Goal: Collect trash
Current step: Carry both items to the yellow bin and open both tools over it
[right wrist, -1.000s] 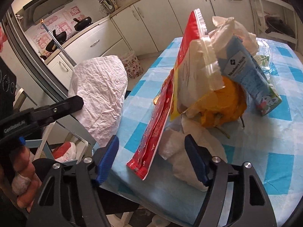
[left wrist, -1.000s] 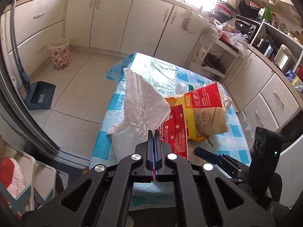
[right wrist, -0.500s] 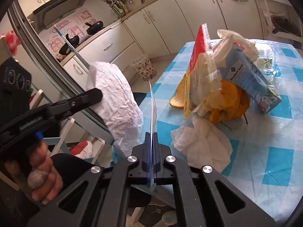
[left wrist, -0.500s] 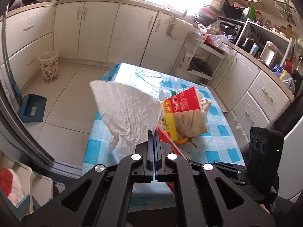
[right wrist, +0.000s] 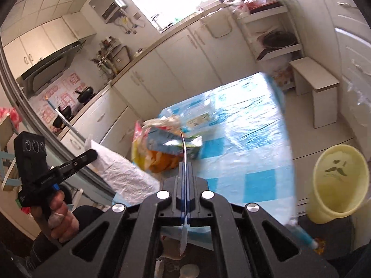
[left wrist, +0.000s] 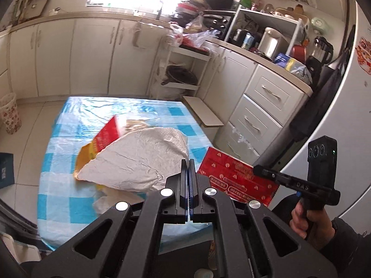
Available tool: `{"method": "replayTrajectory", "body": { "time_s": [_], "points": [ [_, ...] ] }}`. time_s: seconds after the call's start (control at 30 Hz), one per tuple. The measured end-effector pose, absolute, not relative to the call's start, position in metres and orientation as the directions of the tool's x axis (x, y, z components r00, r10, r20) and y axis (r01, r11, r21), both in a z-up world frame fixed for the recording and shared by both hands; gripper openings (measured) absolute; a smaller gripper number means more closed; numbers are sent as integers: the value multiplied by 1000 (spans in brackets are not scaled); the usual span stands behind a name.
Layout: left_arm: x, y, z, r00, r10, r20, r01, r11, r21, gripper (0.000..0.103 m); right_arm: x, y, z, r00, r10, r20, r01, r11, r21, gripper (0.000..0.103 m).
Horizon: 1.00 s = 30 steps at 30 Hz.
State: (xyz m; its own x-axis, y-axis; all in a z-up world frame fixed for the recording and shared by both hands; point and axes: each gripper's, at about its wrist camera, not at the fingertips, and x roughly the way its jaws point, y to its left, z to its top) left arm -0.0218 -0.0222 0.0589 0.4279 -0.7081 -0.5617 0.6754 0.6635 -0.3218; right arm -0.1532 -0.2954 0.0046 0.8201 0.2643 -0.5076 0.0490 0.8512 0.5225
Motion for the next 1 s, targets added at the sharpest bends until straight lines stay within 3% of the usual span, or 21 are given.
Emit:
{"method": "replayTrajectory", "body": {
  "time_s": [0.23, 0.33, 0.67, 0.83, 0.87, 0.97, 1.0],
  "points": [
    [-53, -134, 79, 259, -801, -540, 813, 483, -326, 1, -179, -400, 5, 811, -47, -584, 346, 843, 413, 2],
    [-57, -186, 76, 182, -821, -541, 837, 418, -352, 1, -174, -436, -11, 750, -114, -651, 451, 809, 378, 2],
    [-45, -322, 25, 32, -795, -606, 808, 377, -452, 1, -126, -512, -103, 471, -117, -875, 592, 777, 215, 2],
    [-37, -361, -13, -9, -761, -649, 772, 407, -488, 1, -127, -541, -135, 436, -12, -900, 657, 688, 309, 2],
    [-36, -369, -20, -16, -753, -658, 766, 413, -492, 1, -129, -544, -130, 459, -13, -888, 661, 673, 332, 6],
    [-34, -385, -43, -39, -728, -684, 743, 437, -507, 1, -137, -547, -103, 534, -77, -842, 656, 666, 356, 47],
    [-34, -390, -51, -46, -720, -693, 737, 444, -509, 1, -139, -548, -95, 555, -94, -826, 651, 667, 362, 47]
  ]
}}
